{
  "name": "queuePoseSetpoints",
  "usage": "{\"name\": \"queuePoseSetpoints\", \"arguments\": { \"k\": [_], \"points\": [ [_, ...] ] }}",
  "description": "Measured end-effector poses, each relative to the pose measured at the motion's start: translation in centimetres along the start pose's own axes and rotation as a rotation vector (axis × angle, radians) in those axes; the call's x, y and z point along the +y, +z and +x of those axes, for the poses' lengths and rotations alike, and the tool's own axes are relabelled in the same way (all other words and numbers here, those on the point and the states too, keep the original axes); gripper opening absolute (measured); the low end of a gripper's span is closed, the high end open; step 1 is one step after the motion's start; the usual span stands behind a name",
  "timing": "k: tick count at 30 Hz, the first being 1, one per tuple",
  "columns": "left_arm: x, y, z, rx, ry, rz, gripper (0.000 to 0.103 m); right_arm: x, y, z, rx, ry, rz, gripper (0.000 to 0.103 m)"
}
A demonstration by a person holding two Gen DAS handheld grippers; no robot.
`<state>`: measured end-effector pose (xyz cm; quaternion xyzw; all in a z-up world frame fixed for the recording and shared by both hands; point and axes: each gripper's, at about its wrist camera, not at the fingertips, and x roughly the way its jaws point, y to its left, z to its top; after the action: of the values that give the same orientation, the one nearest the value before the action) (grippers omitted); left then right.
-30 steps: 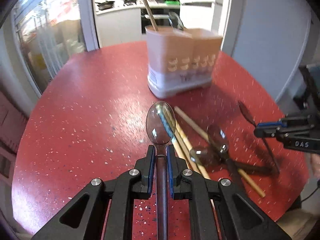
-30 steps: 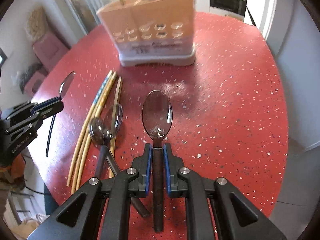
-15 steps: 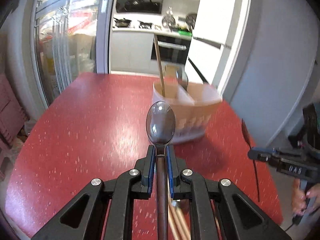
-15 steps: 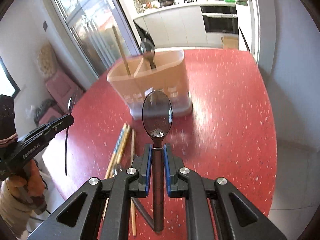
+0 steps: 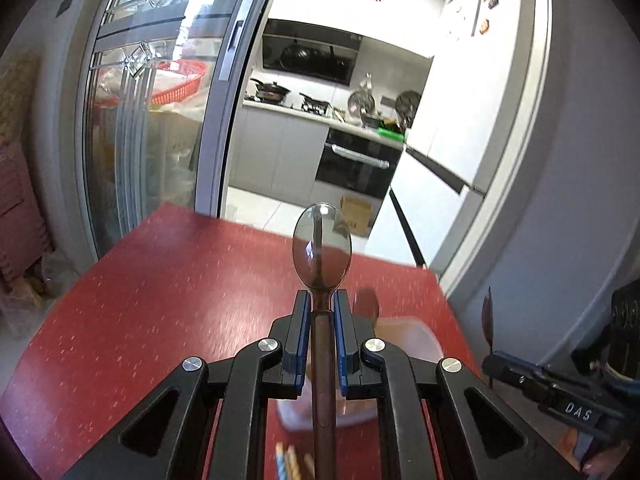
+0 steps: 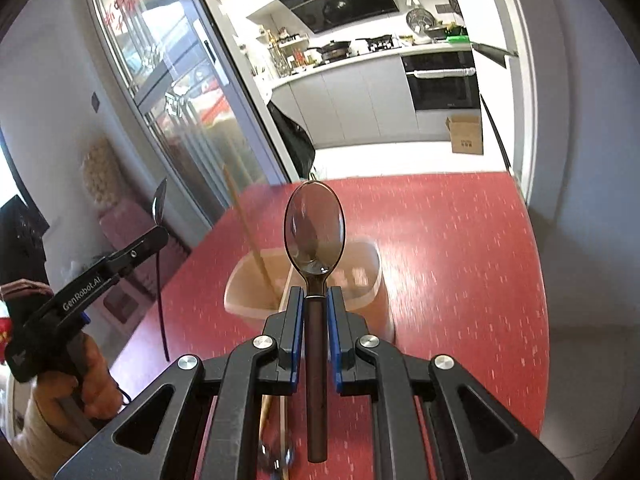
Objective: Organize utensils
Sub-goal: 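Carry both spoons to the caddy and lower them into its compartments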
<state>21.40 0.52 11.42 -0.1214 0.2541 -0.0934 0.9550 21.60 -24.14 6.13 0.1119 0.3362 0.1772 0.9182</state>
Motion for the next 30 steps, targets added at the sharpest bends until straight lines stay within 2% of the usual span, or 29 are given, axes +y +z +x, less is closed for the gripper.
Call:
{"name": "queuePoseSetpoints", "arguments": {
  "k": [8, 12, 17, 22, 30],
  "points": [
    [-0.4, 2.1, 4.0, -0.073, 0.002, -0.019, 0.04, -0.4, 4.9, 3.2, -0.068, 0.038, 0.008, 0.013],
    [-0.5, 1.9, 5.7, -0.109, 0.016, -0.032, 0.04, -0.5, 5.7, 5.2, -0.097, 0.032, -0.007, 0.013],
    [-1.1, 0.4, 6.8, -0.172, 0.061, -0.01, 0.04, -0.7, 5.3, 8.1, -0.144, 0.002, -0.046, 0.013],
    [-1.5, -1.4, 7.6, -0.204, 0.069, 0.024, 0.04, -0.8, 3.8, 9.6, -0.186, -0.035, -0.115, 0.012],
    [-2.3, -3.7, 7.8, -0.224, 0.093, 0.088, 0.04, -0.7, 1.4, 10.7, -0.181, -0.065, -0.215, 0.012]
  ]
}}
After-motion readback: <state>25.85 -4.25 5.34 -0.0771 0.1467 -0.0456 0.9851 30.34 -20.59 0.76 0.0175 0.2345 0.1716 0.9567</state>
